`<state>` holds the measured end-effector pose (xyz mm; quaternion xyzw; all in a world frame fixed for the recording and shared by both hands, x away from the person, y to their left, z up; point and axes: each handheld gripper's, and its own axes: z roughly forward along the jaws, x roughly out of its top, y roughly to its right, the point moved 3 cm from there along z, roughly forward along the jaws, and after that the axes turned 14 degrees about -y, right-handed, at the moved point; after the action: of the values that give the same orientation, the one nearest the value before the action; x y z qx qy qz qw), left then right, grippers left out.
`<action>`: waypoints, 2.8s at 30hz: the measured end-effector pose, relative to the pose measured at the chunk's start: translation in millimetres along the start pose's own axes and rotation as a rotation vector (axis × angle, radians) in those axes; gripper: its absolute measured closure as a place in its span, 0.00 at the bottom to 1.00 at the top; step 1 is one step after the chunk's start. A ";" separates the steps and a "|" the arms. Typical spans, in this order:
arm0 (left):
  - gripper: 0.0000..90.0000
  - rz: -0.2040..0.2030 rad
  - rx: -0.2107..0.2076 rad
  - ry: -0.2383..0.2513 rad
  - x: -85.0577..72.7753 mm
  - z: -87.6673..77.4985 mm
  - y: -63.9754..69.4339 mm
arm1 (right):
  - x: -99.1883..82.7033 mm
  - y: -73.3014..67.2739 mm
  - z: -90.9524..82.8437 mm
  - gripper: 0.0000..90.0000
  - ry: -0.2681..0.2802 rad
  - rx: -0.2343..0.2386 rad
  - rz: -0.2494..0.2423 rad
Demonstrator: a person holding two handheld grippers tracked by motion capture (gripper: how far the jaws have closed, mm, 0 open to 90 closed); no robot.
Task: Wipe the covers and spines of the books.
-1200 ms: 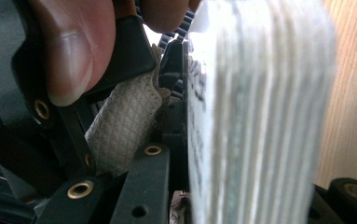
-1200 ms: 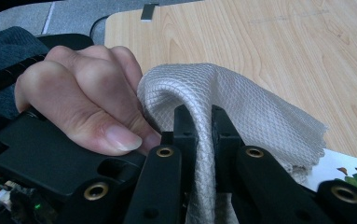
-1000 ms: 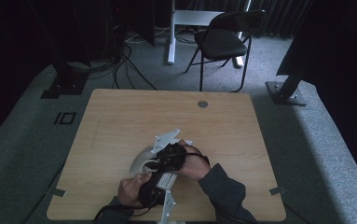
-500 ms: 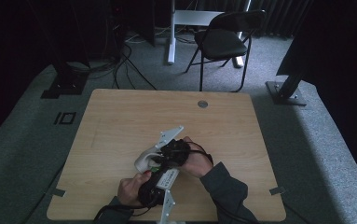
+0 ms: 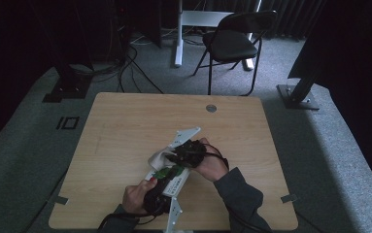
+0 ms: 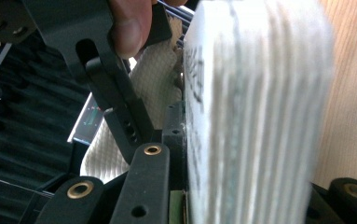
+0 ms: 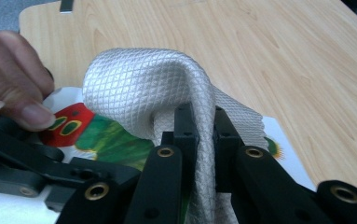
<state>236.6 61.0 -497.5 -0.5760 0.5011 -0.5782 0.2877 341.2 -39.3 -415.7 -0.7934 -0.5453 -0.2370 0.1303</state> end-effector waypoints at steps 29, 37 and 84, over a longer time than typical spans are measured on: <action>0.86 -0.060 -0.048 0.012 -2.4 -0.4 -6.4 | -16.3 24.3 -21.3 0.94 0.055 -0.072 0.093; 0.86 -0.070 -0.054 0.014 -3.2 -0.1 -8.2 | -21.8 29.4 -26.1 0.94 0.064 -0.089 0.119; 0.86 -0.167 -0.132 0.032 -7.4 -0.8 -19.5 | -55.5 51.5 -41.6 0.94 0.097 -0.153 0.241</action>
<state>241.9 74.4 -482.4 -0.6240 0.4931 -0.5751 0.1918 362.9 -122.3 -406.2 -0.8485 -0.4193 -0.2985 0.1232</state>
